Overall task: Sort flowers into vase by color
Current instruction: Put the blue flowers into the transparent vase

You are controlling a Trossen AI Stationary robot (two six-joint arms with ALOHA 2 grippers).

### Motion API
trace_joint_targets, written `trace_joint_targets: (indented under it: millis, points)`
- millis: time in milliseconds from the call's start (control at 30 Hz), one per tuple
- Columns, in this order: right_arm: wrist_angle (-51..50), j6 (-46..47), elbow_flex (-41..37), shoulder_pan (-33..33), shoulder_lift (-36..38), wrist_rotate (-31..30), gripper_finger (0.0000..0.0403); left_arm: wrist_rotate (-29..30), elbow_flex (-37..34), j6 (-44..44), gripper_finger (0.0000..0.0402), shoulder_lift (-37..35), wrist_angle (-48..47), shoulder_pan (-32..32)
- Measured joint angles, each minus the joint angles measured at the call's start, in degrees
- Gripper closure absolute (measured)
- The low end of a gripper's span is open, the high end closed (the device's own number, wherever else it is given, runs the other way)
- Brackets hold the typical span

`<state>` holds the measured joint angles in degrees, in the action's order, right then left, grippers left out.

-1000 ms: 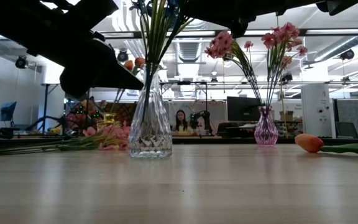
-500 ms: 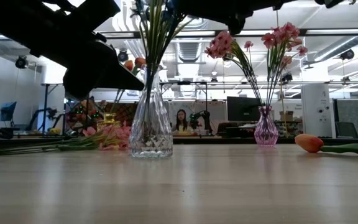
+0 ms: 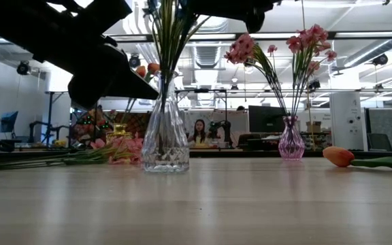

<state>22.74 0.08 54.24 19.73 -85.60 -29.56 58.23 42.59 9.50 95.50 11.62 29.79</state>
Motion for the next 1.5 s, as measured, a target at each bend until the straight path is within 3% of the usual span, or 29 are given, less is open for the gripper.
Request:
trace_joint_targets:
  millis: [1500]
  points:
    - [-8.0,6.4,2.8,-1.8,0.0,2.8,0.0375,-0.8,0.0,0.0,0.0400,0.0,0.9,-0.4]
